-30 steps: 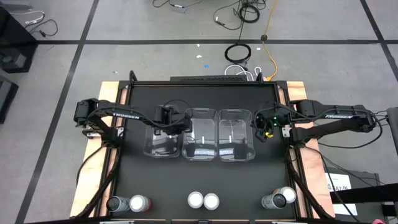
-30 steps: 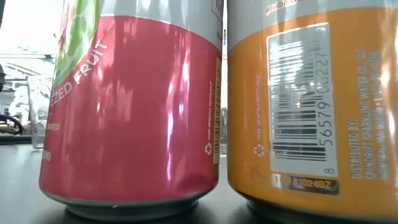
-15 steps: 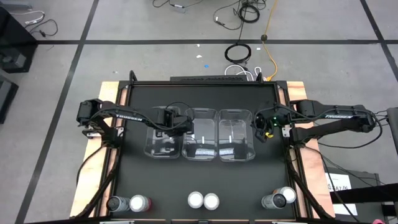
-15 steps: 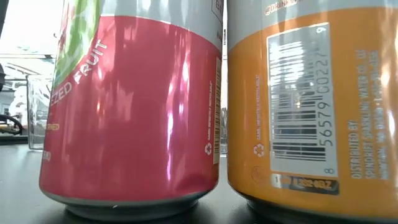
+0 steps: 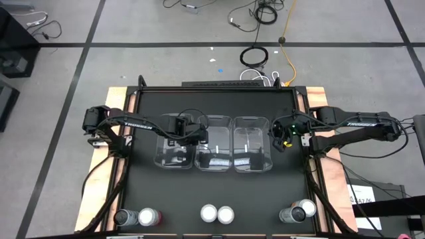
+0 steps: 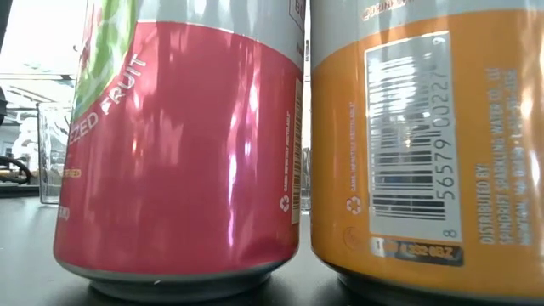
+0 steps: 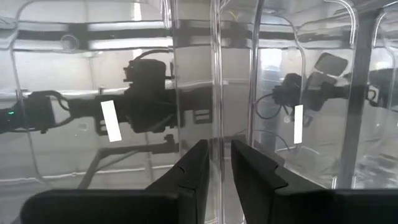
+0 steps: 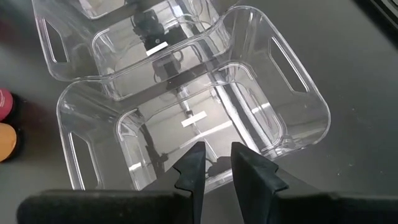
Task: Sort soda cans
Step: Put the right white-blue soda can into the center transparent bin
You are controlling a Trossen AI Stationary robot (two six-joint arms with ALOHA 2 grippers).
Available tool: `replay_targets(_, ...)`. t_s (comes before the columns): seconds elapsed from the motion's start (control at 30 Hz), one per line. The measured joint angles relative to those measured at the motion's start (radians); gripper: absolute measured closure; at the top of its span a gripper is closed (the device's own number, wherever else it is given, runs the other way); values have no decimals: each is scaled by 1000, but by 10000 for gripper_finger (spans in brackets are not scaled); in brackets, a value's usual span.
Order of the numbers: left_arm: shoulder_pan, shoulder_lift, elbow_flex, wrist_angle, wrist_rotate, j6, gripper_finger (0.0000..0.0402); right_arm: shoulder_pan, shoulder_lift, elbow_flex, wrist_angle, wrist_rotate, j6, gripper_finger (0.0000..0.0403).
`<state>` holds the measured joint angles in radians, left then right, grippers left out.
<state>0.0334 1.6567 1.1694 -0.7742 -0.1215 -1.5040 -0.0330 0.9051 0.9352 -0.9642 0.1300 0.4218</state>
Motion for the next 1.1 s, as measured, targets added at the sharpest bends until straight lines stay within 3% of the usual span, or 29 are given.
replay_targets(0.3,8,-11,67,-85,0,80,322,0,0,0,0,0,-7,332)
replay_targets(0.63,-4,-81,203,-102,1,301,322,0,0,0,1,0,-46,332)
replay_targets(0.8,-54,-116,261,-87,-17,464,322,0,0,0,1,0,-46,332)
replay_targets(1.1,-150,-121,289,-74,-66,526,322,2,0,0,2,0,-44,332)
